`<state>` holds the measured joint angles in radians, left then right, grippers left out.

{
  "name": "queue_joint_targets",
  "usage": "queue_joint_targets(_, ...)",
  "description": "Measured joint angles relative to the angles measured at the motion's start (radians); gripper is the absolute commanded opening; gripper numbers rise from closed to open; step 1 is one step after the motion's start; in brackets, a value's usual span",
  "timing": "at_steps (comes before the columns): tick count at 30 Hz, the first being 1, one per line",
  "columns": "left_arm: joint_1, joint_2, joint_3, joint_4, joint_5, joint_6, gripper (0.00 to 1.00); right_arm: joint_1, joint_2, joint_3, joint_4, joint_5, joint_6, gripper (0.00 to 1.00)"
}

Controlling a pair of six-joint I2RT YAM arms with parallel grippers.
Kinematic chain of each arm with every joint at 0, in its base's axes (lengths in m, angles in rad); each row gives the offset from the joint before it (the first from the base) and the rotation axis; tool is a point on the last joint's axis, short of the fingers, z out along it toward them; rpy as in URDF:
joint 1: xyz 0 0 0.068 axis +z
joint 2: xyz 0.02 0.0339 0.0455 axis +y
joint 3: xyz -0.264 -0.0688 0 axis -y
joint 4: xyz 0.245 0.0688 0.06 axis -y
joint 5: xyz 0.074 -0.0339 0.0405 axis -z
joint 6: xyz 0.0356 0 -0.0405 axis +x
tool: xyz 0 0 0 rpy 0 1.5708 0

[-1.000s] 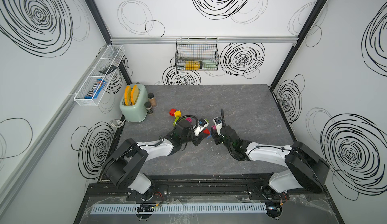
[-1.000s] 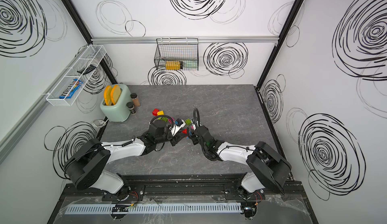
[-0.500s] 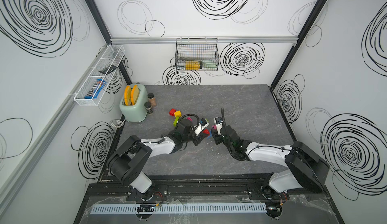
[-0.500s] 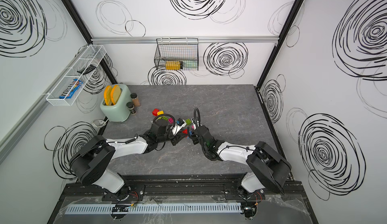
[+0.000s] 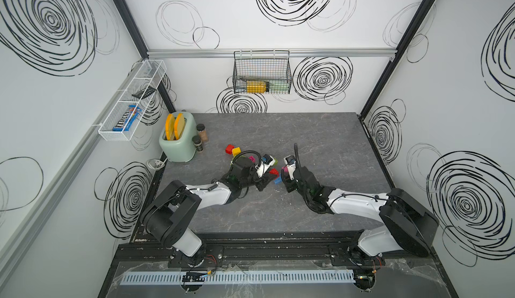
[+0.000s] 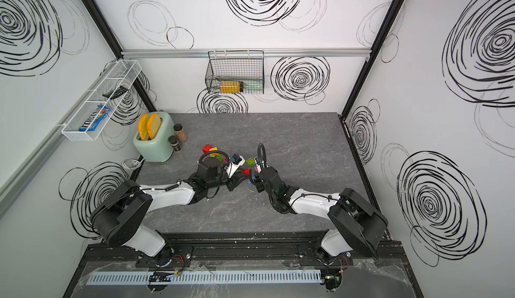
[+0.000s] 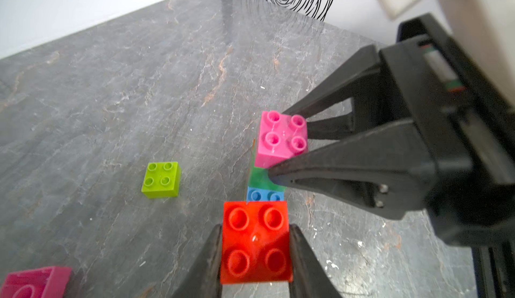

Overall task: Assemble the number 4 with lego
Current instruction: Assemble the lego brick with the lego brick.

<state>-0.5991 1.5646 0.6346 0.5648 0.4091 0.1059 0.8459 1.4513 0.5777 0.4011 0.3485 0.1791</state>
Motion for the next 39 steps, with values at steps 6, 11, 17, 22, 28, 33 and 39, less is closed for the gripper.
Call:
queue_joint_targets(6, -0.034, 0.010, 0.016, -0.057, -0.038, 0.039, 0.00, 0.000, 0.000, 0.000, 0.000, 0.000, 0.000, 0.00)
queue_joint_targets(11, -0.044, 0.032, 0.029, -0.080, -0.064, 0.056, 0.00, 0.000, 0.000, 0.000, 0.000, -0.003, -0.002, 0.00)
queue_joint_targets(17, -0.048, 0.044, 0.053, -0.105, -0.072, 0.070, 0.00, -0.002, 0.000, 0.000, -0.001, -0.002, -0.001, 0.00)
queue_joint_targets(22, -0.048, 0.050, 0.080, -0.149, -0.071, 0.080, 0.00, -0.004, 0.000, 0.000, -0.002, 0.003, 0.000, 0.00)
queue_joint_targets(28, -0.048, 0.050, 0.095, -0.178, -0.066, 0.082, 0.00, -0.004, 0.000, 0.000, -0.002, 0.003, 0.000, 0.00)
queue_joint_targets(33, -0.048, 0.058, 0.116, -0.216, -0.056, 0.086, 0.00, -0.002, 0.000, 0.000, 0.000, -0.006, -0.005, 0.00)
queue_joint_targets(39, -0.040, 0.060, 0.109, -0.204, -0.024, 0.085, 0.00, -0.001, -0.001, 0.000, 0.001, -0.012, -0.018, 0.00)
